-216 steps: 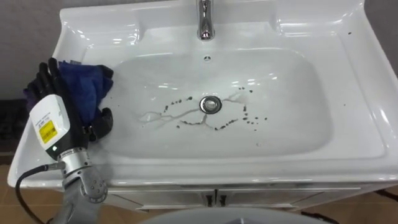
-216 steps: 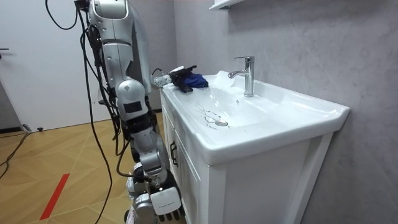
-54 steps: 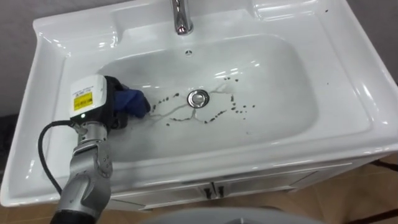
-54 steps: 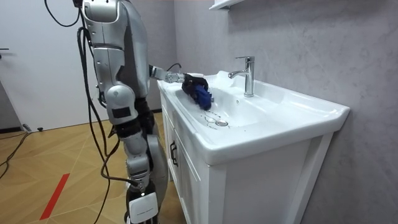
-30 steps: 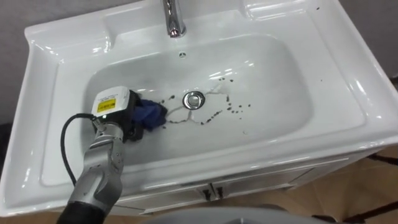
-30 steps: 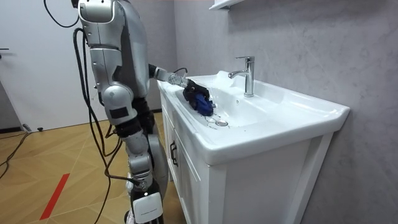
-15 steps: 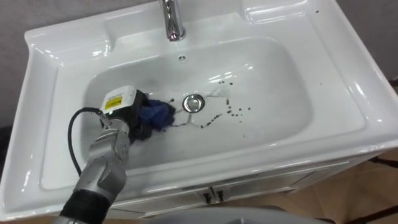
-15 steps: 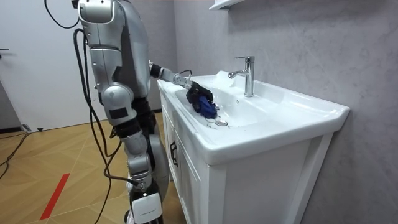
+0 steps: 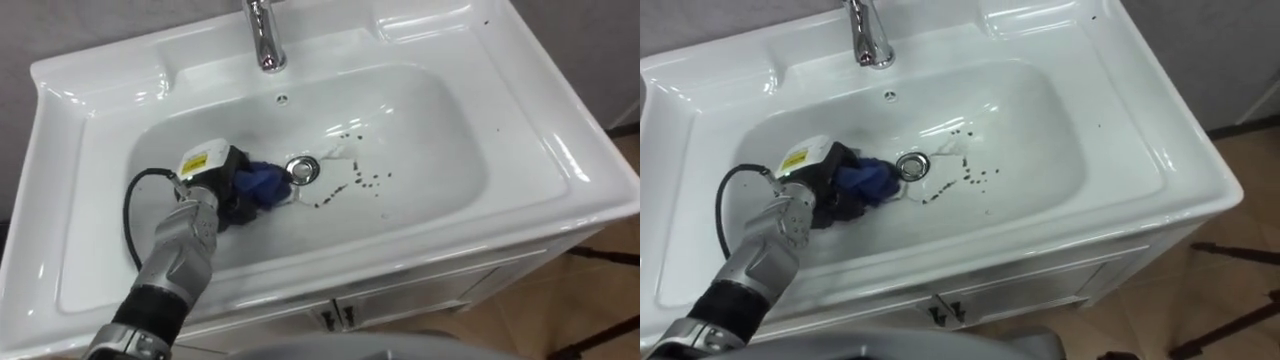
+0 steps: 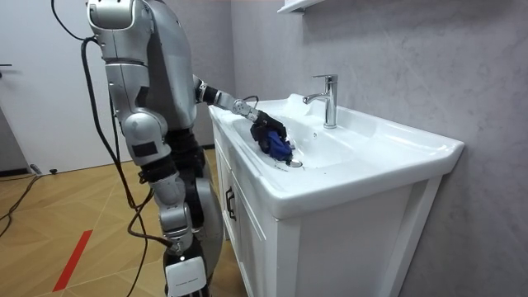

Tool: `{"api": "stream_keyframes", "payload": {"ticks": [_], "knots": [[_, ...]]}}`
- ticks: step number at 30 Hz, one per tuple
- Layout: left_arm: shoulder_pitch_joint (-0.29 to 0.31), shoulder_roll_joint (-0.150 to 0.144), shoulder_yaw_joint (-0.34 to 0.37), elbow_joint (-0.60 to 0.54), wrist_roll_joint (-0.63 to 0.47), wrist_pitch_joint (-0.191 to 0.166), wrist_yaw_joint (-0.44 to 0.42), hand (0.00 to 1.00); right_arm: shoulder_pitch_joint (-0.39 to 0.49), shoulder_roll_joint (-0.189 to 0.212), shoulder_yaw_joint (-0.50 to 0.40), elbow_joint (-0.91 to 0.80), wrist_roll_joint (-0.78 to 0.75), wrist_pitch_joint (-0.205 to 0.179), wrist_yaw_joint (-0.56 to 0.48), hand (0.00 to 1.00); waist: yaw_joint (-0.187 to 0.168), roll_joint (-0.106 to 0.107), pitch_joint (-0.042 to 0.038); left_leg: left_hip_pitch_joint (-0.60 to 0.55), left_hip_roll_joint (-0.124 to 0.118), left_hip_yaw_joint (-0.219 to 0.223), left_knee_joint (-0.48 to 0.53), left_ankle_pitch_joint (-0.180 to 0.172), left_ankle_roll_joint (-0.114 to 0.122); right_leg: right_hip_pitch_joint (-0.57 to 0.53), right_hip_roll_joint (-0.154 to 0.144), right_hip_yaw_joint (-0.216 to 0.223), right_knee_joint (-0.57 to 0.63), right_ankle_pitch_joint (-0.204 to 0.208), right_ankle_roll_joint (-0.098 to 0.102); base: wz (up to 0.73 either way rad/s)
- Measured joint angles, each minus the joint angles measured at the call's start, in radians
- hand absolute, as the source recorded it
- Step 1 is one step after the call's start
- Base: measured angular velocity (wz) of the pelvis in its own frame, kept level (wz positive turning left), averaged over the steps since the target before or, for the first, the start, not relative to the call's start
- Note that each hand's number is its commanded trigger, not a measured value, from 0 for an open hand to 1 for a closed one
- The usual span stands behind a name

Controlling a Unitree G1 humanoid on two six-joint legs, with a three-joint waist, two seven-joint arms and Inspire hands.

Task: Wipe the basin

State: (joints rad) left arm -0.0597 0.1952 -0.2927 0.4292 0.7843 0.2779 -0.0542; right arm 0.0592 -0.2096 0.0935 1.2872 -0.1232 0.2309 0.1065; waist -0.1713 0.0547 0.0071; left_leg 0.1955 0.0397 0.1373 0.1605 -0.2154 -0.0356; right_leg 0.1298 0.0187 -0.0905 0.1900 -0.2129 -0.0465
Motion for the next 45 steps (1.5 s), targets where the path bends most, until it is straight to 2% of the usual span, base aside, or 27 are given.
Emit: {"api": "stream_keyframes", "payload": {"ticks": [3,4,6,11,16,20,25,30,32,36,40,45], "knots": [[0.000,-0.012,-0.006,-0.007,-0.002,0.000,0.000,1.00,0.002,0.003,0.000,0.000,0.005,0.004,0.000,0.00,-0.005,-0.002,0.0008,0.007,0.000,0.001,-0.003,0.000,0.000,0.005,0.000,0.003,-0.002,0.000,0.000,-0.02],[0.000,-0.016,-0.009,-0.010,-0.007,0.001,0.000,1.00,0.000,0.006,-0.001,0.000,0.015,0.007,-0.001,0.00,-0.017,-0.004,0.0013,0.006,0.000,0.001,-0.003,0.000,0.000,0.005,0.000,0.002,-0.004,0.000,0.000,0.03],[-0.001,-0.019,-0.023,-0.013,-0.012,0.002,0.000,1.00,0.000,0.008,-0.004,0.002,0.040,0.009,-0.005,0.00,-0.022,-0.005,0.0012,0.007,0.000,0.005,-0.003,0.000,0.000,0.005,0.000,0.006,-0.005,0.000,0.000,-0.04],[-0.016,-0.021,-0.039,-0.008,-0.120,0.001,0.000,1.00,0.029,0.013,-0.006,0.009,0.076,0.011,-0.004,0.00,-0.051,-0.006,0.0015,0.006,0.000,0.019,-0.009,0.000,0.000,-0.006,-0.001,0.012,-0.003,-0.001,0.001,-0.06],[-0.029,-0.022,-0.064,-0.006,-0.139,-0.009,0.000,1.00,0.058,0.015,-0.006,0.011,0.083,0.018,0.011,0.00,-0.071,-0.014,0.0024,0.003,0.000,0.026,-0.010,0.000,0.000,-0.011,0.001,0.018,-0.004,-0.001,0.001,-0.04],[-0.044,-0.030,-0.067,0.016,-0.145,-0.019,0.000,1.00,0.050,0.020,-0.006,0.034,0.073,0.025,0.029,0.00,-0.072,-0.025,0.0036,0.004,0.000,0.033,-0.010,0.000,0.000,-0.014,0.002,0.033,-0.003,-0.001,0.001,-0.08],[-0.060,-0.033,-0.074,0.019,-0.145,-0.021,0.000,1.00,0.035,0.020,-0.005,0.035,0.032,0.032,0.049,0.00,-0.073,-0.029,0.0039,-0.005,-0.001,0.052,-0.010,0.000,0.000,-0.028,0.001,0.036,-0.001,0.000,0.003,-0.04],[-0.082,-0.032,-0.118,0.010,-0.144,-0.012,0.000,1.00,0.021,0.019,0.002,0.030,0.031,0.032,0.050,0.00,-0.078,-0.032,0.0038,-0.009,-0.002,0.053,-0.010,0.000,0.000,-0.027,0.000,0.035,-0.002,0.001,0.005,0.01],[-0.092,-0.032,-0.146,0.000,-0.144,0.002,0.000,1.00,0.018,0.019,0.002,0.018,0.031,0.032,0.050,0.00,-0.087,-0.032,0.0038,-0.012,-0.002,0.053,-0.010,0.000,0.000,-0.027,0.000,0.033,-0.004,0.001,0.005,0.00],[-0.108,-0.034,-0.183,-0.006,-0.144,0.008,0.000,1.00,0.020,0.021,0.003,0.001,0.037,0.032,0.050,0.00,-0.104,-0.032,0.0038,-0.010,-0.001,0.066,-0.010,0.000,0.000,-0.028,0.000,0.037,-0.005,0.001,0.005,-0.04],[-0.128,-0.057,-0.214,-0.004,-0.140,0.014,0.000,1.00,0.018,0.022,0.005,0.000,0.035,0.032,0.060,0.00,-0.115,-0.032,0.0041,-0.009,0.000,0.078,-0.011,0.000,0.000,-0.028,0.001,0.053,-0.005,0.001,0.005,-0.10],[-0.151,-0.059,-0.231,-0.004,-0.137,0.022,0.000,1.00,0.017,0.022,0.020,-0.001,0.037,0.032,0.059,0.00,-0.130,-0.027,0.0070,-0.014,-0.001,0.080,-0.011,0.000,0.000,-0.039,0.000,0.063,-0.002,0.001,0.005,-0.06]]}}
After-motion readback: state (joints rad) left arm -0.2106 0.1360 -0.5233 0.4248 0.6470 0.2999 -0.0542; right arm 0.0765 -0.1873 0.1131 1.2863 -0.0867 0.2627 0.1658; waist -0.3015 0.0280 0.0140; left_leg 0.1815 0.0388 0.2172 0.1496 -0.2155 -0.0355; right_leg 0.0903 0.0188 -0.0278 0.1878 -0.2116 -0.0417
